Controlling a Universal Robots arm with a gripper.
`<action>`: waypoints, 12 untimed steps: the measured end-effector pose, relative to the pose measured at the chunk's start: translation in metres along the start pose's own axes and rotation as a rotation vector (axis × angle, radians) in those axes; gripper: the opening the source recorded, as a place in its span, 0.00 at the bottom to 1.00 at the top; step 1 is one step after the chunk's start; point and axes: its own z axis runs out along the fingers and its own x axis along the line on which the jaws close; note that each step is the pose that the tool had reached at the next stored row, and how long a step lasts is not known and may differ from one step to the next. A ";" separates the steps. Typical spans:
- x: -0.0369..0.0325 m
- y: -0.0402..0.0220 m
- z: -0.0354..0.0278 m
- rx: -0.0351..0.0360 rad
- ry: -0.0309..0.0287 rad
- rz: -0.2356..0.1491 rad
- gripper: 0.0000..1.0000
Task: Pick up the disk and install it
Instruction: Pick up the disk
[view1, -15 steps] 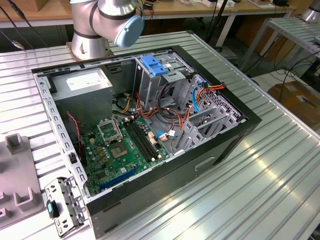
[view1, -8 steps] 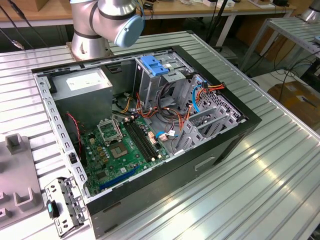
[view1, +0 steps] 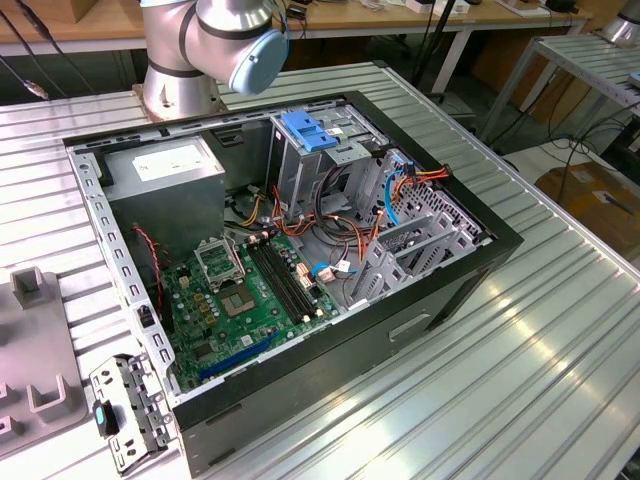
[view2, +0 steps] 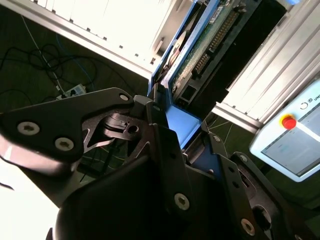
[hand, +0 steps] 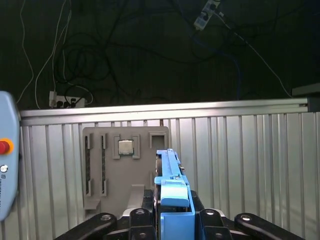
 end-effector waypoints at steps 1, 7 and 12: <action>0.0000 -0.0008 0.0000 0.0000 0.0000 0.000 0.37; -0.0006 -0.0101 0.0000 -0.0001 0.0000 0.000 0.37; -0.0009 -0.0166 0.0001 0.0000 0.0000 0.000 0.37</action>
